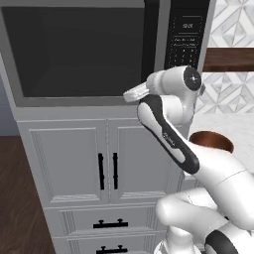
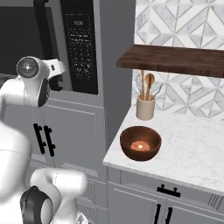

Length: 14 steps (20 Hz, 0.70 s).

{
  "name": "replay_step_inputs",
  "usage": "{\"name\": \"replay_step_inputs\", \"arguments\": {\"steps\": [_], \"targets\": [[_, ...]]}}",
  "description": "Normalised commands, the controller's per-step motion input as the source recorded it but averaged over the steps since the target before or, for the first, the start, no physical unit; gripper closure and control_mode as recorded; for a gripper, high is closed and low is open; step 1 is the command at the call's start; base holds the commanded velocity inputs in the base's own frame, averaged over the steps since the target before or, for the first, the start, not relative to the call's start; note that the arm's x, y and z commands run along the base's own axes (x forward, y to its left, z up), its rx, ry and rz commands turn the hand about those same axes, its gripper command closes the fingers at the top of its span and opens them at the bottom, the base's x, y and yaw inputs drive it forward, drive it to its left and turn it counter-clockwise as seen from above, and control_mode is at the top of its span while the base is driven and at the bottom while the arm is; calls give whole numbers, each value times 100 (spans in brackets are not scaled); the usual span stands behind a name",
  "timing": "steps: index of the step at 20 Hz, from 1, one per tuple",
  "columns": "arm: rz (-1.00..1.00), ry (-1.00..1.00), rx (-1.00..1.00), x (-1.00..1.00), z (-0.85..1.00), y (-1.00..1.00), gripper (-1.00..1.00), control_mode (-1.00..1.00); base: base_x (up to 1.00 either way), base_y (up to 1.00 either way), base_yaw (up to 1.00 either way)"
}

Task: Open the microwave, place the bowl with waffle inside the microwave, then close the microwave door and turn it on.

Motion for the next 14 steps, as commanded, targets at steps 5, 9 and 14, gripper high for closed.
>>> {"name": "replay_step_inputs", "arguments": {"steps": [5,9,14], "targets": [[9,12,-26,-77,0,100,100,-100,0,0,0],[8,3,-25,-95,0,100,100,-100,0,0,0],[7,4,-27,-97,0,100,100,-100,0,0,0]]}}
